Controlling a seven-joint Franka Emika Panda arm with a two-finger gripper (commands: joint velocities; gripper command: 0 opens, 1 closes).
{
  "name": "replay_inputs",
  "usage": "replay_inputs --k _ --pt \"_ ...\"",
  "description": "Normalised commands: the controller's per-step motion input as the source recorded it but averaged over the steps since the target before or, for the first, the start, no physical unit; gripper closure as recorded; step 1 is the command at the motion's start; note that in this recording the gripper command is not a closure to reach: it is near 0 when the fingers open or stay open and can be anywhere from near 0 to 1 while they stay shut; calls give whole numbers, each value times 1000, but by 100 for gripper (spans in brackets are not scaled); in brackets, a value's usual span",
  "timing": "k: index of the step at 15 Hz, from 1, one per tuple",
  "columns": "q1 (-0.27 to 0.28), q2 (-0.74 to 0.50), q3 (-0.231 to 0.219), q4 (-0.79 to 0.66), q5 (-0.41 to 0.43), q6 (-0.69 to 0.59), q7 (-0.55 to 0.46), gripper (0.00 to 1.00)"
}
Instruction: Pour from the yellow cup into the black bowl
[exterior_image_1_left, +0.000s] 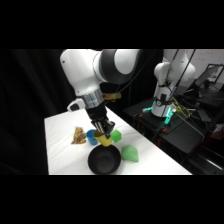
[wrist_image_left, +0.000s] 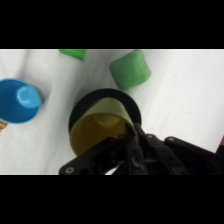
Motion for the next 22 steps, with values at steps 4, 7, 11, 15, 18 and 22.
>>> replay_inputs --k 4,7,11,15,18,22 --pt "-13 -552 -206 -742 -299 676 343 14" --pt "-83 -322 -189 -552 -245 520 348 14" --pt "-113 -149 -125 -347 -96 348 224 14" --pt "-69 30 -13 -134 105 230 101 15" --pt "-74 161 81 -19 330 303 -18 15" --pt "-150 246 170 53 411 344 -140 15"
